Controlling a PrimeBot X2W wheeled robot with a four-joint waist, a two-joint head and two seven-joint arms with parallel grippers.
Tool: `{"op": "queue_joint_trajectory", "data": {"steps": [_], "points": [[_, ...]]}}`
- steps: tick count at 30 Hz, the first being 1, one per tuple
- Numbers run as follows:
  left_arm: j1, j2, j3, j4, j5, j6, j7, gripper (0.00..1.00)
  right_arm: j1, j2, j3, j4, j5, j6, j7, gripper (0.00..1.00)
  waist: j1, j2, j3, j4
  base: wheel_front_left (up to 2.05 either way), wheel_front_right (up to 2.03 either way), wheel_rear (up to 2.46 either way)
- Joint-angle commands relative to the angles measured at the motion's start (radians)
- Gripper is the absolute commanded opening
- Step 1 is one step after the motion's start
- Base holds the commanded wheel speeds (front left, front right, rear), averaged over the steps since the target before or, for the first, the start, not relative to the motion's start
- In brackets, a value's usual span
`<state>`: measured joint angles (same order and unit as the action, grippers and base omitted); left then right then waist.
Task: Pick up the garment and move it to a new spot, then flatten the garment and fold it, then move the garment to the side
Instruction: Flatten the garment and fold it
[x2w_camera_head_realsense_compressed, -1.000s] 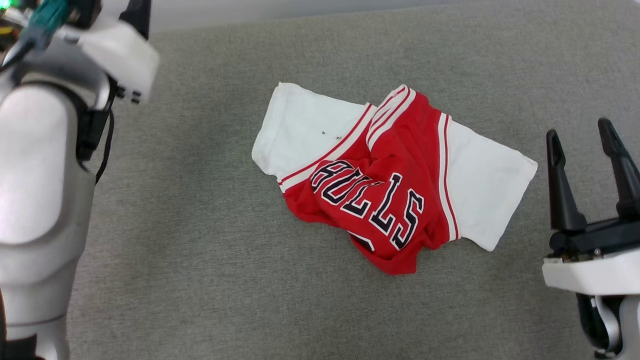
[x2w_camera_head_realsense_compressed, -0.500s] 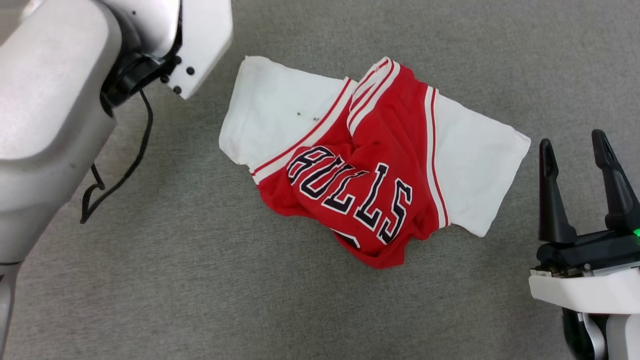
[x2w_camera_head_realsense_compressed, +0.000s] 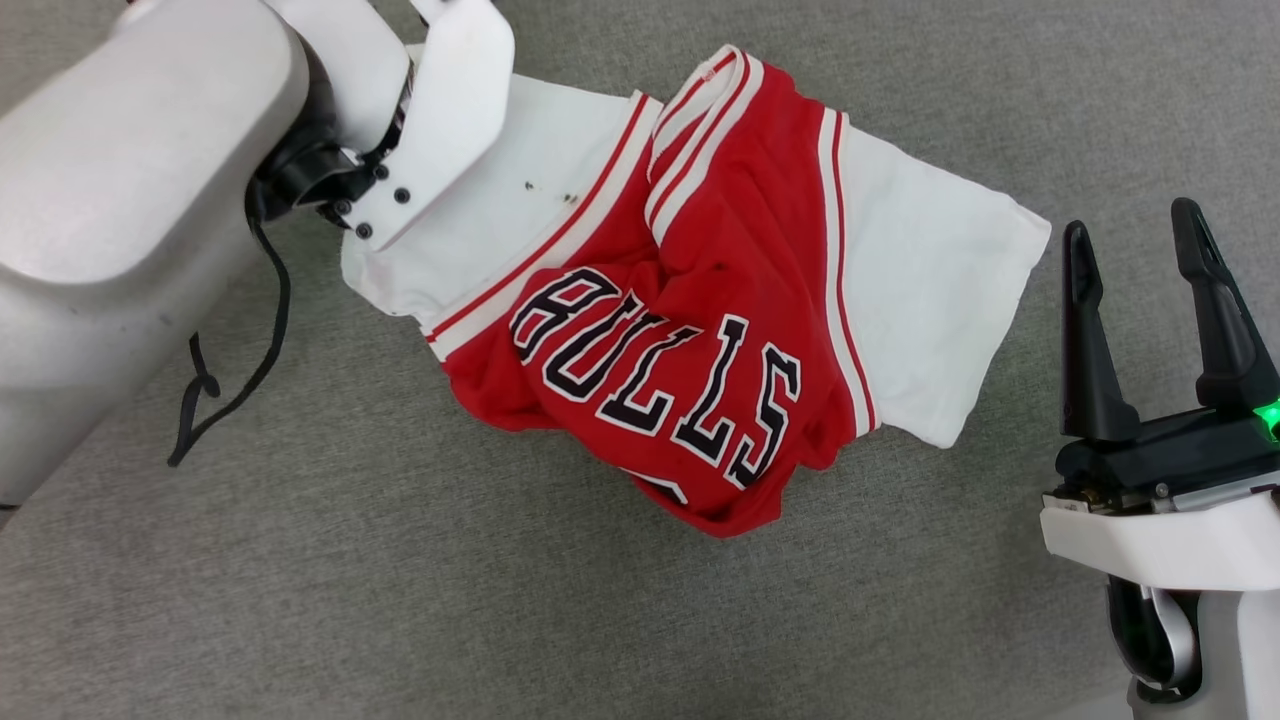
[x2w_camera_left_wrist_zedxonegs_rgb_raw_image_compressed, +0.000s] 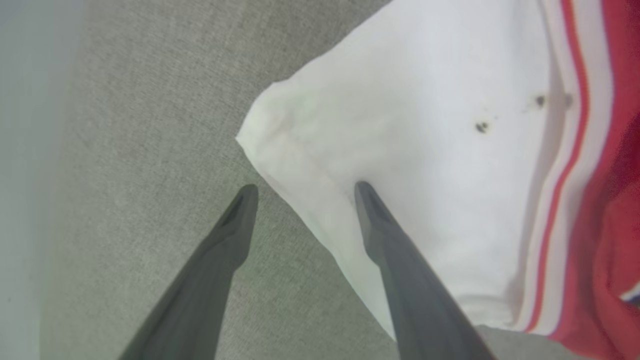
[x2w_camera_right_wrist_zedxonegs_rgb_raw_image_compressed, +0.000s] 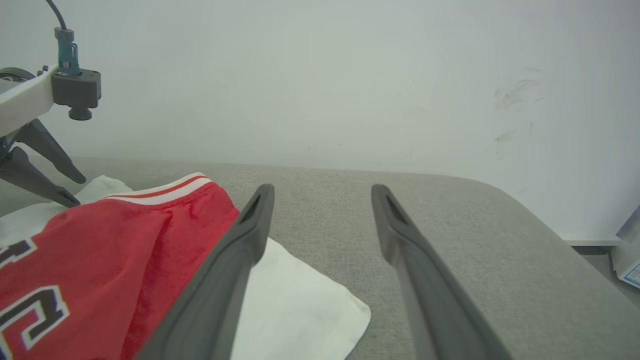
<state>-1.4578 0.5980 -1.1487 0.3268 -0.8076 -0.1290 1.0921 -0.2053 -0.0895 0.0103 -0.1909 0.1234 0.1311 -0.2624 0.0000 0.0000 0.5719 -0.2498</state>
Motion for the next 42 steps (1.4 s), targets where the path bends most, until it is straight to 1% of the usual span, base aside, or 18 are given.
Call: {"op": "queue_joint_trajectory", "data": {"steps": [1,5,9,10,11,15,18,20,22,25,29,31,34,36,38,42], "points": [[-0.013,0.006,-0.016,0.002,-0.011,0.001,0.006,1.00,-0.014,0.007,0.001,-0.002,0.004,-0.001,-0.003,1.00,0.0000,0.0000,0.021,-0.014,0.00,0.00,0.00],[0.006,0.018,-0.090,0.014,-0.034,0.000,0.036,1.00,-0.028,0.009,0.003,0.004,0.006,-0.001,-0.003,1.00,0.0000,0.0000,0.042,-0.024,0.00,0.00,0.00],[0.025,0.035,-0.133,0.007,-0.039,0.000,0.041,1.00,-0.046,0.007,0.011,0.014,0.005,-0.001,-0.003,1.00,0.0000,0.0000,0.052,-0.030,0.00,0.00,0.00],[0.027,0.038,-0.138,0.006,-0.040,0.000,0.037,0.10,-0.048,0.006,0.011,0.016,0.005,-0.001,-0.003,1.00,0.0000,0.0000,0.052,-0.029,0.00,0.00,0.00],[0.029,0.040,-0.140,0.004,-0.045,0.000,0.035,0.00,-0.047,0.004,0.011,0.019,0.004,-0.001,-0.003,1.00,0.0000,0.0000,0.050,-0.027,0.00,0.00,0.00],[-0.004,0.034,-0.133,-0.006,-0.066,0.001,-0.034,0.00,-0.047,-0.007,0.002,0.029,0.000,-0.001,-0.003,1.00,0.0000,0.0000,0.025,-0.002,0.00,0.00,0.00],[-0.030,0.030,-0.127,-0.041,-0.079,0.001,-0.102,0.00,-0.034,-0.018,-0.009,0.039,-0.003,-0.001,-0.003,1.00,0.0000,0.0000,-0.011,0.027,0.00,0.00,0.00],[-0.037,0.040,-0.127,-0.073,-0.089,0.001,-0.141,0.00,-0.018,-0.025,-0.021,0.043,-0.003,-0.001,-0.003,1.00,0.0000,0.0000,-0.038,0.052,0.00,0.00,0.00],[-0.035,0.068,-0.128,-0.105,-0.092,0.001,-0.169,0.00,-0.006,-0.031,-0.030,0.047,-0.004,-0.001,-0.003,1.00,0.0000,0.0000,-0.064,0.078,0.00,0.00,0.00],[-0.010,0.126,-0.129,-0.145,-0.112,0.001,-0.201,0.00,0.011,-0.038,-0.042,0.052,-0.008,-0.001,-0.003,1.00,0.0000,0.0000,-0.095,0.110,0.00,0.00,0.00],[0.030,0.237,-0.121,-0.150,-0.124,0.009,-0.228,0.00,0.023,-0.047,-0.040,0.054,-0.012,-0.001,-0.003,1.00,0.0000,0.0000,-0.116,0.134,0.00,0.00,0.00],[0.066,0.288,-0.123,-0.139,-0.125,0.023,-0.233,0.00,0.023,-0.050,-0.037,0.053,-0.013,-0.001,-0.003,1.00,0.0000,0.0000,-0.117,0.138,0.00,0.00,0.00],[0.127,0.341,-0.119,-0.108,-0.154,0.062,-0.261,0.00,0.021,-0.055,-0.032,0.055,-0.012,-0.001,-0.003,1.00,0.0000,0.0000,-0.112,0.136,0.00,0.00,0.00],[0.172,0.367,-0.118,-0.082,-0.176,0.086,-0.284,0.00,0.022,-0.057,-0.029,0.058,-0.010,-0.001,-0.003,1.00,0.0000,0.0000,-0.104,0.131,0.00,0.00,0.00],[0.219,0.381,-0.118,-0.051,-0.203,0.106,-0.307,0.00,0.022,-0.060,-0.028,0.059,-0.008,-0.001,-0.003,1.00,0.0000,0.0000,-0.096,0.124,0.00,0.00,0.00],[0.304,0.371,-0.128,-0.001,-0.244,0.112,-0.329,0.00,0.022,-0.063,-0.031,0.062,-0.005,-0.001,-0.003,1.00,0.0000,0.0000,-0.091,0.120,0.00,0.00,0.00]]}}
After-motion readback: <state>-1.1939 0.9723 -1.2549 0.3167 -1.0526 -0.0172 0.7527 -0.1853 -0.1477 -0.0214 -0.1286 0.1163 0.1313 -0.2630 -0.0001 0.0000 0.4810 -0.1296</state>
